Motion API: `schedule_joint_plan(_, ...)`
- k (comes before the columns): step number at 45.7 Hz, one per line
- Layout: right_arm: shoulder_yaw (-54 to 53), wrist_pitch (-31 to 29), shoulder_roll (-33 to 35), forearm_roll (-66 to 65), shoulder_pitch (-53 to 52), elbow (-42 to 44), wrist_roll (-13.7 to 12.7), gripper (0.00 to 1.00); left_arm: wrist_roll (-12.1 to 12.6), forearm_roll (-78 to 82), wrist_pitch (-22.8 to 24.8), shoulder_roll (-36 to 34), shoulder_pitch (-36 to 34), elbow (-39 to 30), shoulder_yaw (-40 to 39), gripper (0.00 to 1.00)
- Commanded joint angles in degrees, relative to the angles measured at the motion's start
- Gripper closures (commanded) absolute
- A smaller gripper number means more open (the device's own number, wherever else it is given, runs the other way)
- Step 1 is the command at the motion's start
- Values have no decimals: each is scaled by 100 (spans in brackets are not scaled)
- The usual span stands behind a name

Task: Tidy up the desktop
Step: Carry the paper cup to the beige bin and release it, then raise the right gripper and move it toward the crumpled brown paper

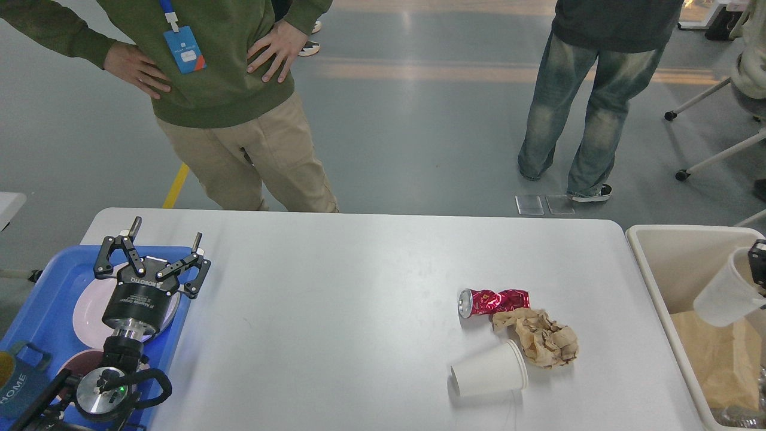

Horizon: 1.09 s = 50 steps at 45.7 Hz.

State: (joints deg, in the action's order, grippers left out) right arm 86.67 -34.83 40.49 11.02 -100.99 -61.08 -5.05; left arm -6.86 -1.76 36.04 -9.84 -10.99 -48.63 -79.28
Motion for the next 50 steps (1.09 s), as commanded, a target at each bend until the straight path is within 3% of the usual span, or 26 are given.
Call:
schedule_joint_plan(1,-808,520,64,-12,1843,1166,4,100,0,0,0,0,0,2,0,3)
schedule_joint_plan(8,-2302,688,-164,58,4093,3152,-5,100,0,0,0,0,0,2,0,3)
schedule_joint_plan(13,-3251,924,-884,58,5868,4953,-14,100,0,0,0,0,0,2,0,3)
schedule_joint_plan(18,-3613,1548,-1657,58,7012,6344,-49,100,0,0,0,0,0,2,0,3)
schedule_joint_plan(25,-3648,2445,-2036,50,7453,6451,-101,100,0,0,0,0,0,2,0,3)
schedule_joint_plan(39,-3728,2700,-2054,67,7523,6451,-216,100,0,0,0,0,0,2,-8,3)
schedule_joint_plan(40,-3728,2770,-2037,67,7524,6451,-216,95,0,0,0,0,0,2,0,3)
schedule_joint_plan(41,-3728,2910,-2019,67,7524,6442,-207,67,0,0,0,0,0,2,0,3)
schedule_joint_plan(44,-3719,3288,-2001,58,7524,6425,-198,8,0,0,0,0,0,2,0,3)
schedule_joint_plan(45,-3719,3350,-2001,67,7524,6416,-198,0,0,0,0,0,0,2,0,3)
schedule_joint_plan(50,-3701,3386,-2001,58,7506,6249,-190,0,0,0,0,0,0,2,0,3)
